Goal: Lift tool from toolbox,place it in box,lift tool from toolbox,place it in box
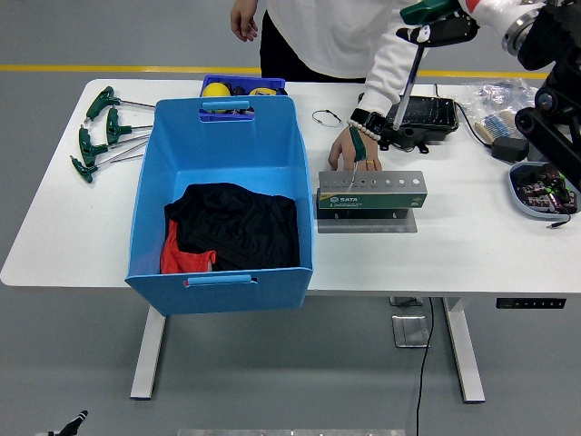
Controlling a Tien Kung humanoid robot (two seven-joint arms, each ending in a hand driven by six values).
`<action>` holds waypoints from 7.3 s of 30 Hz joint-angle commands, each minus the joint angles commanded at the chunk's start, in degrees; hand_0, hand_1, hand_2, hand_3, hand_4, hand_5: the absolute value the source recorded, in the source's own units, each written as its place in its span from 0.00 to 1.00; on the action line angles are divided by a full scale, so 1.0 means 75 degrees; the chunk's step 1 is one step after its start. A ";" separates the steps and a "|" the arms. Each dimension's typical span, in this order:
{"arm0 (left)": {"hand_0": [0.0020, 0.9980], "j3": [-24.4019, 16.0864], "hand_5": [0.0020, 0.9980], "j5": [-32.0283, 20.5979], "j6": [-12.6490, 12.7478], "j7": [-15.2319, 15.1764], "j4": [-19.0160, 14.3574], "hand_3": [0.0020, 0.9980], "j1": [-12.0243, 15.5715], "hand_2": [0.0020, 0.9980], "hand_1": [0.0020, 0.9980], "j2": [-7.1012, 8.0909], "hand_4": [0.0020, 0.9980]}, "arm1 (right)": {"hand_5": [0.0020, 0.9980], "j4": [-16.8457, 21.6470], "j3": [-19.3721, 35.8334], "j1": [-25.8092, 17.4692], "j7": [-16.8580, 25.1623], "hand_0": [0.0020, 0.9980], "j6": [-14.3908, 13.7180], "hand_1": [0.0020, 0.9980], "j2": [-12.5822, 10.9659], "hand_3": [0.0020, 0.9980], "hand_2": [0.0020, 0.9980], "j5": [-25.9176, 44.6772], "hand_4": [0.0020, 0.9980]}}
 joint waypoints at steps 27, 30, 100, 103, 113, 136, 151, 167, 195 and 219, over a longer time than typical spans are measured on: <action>0.74 0.0160 0.76 -0.0197 0.0001 -0.0066 0.0000 0.77 -0.0053 0.79 0.78 -0.0001 0.77 | 0.70 0.1911 -0.1688 0.0202 -0.0714 0.00 0.0373 0.00 0.1077 0.03 0.02 0.1162 0.91; 0.74 0.0159 0.76 -0.0202 0.0003 -0.0072 0.0000 0.77 -0.0053 0.79 0.78 -0.0008 0.77 | 0.70 0.1935 -0.2044 0.0113 -0.0756 0.00 0.0612 0.00 0.1159 0.03 0.02 0.0958 0.91; 0.69 -0.0375 0.76 0.0428 0.0015 0.0095 0.0000 0.77 -0.0048 0.78 0.76 0.0045 0.78 | 0.69 0.0043 -0.3243 0.0161 0.0964 0.56 -0.0369 0.65 0.1556 0.56 0.73 0.0757 0.99; 0.69 -0.0328 0.76 0.0366 0.0026 0.0089 0.0000 0.77 -0.0062 0.78 0.76 0.0032 0.78 | 0.69 -0.0473 -0.3458 0.0188 0.1231 0.56 -0.0523 0.65 0.1772 0.56 0.73 0.0829 0.99; 0.70 0.0273 0.76 -0.0358 0.0162 -0.0043 0.0000 0.77 -0.0213 0.78 0.76 -0.0020 0.78 | 0.69 -0.1937 -0.3986 0.0247 0.1713 0.57 -0.0681 0.63 0.2395 0.57 0.71 0.0615 1.00; 0.70 0.0212 0.76 -0.0162 0.0187 0.0006 0.0000 0.76 -0.0373 0.78 0.77 -0.0038 0.78 | 0.67 -0.3426 -0.5088 0.0209 0.2539 0.54 -0.0846 0.57 0.2358 0.46 0.63 0.1135 1.00; 0.70 0.0529 0.76 -0.0441 0.0186 -0.0044 0.0000 0.76 -0.0458 0.78 0.77 -0.0038 0.78 | 0.67 -0.3963 -0.4755 0.0113 0.3205 0.52 -0.0868 0.57 0.2397 0.45 0.62 0.0463 1.00; 0.71 0.0758 0.76 -0.0560 0.0169 -0.0033 0.0000 0.76 -0.0414 0.78 0.77 -0.0009 0.78 | 0.68 -0.4352 -0.4448 -0.0049 0.3334 0.53 -0.0673 0.57 0.2524 0.45 0.62 -0.0170 0.99; 0.70 0.1588 0.76 -0.1412 0.0180 -0.0246 0.0000 0.76 -0.0542 0.78 0.78 0.0008 0.78 | 0.69 -0.4447 -0.3704 0.0063 0.3668 0.54 -0.0304 0.56 0.2672 0.44 0.62 -0.2230 0.99; 0.71 0.1831 0.76 -0.1722 0.0192 -0.0287 -0.0011 0.76 -0.0573 0.79 0.78 -0.0013 0.78 | 0.72 -0.4426 -0.3338 -0.0020 0.3695 0.32 0.0180 0.34 0.2502 0.39 0.44 -0.2230 0.99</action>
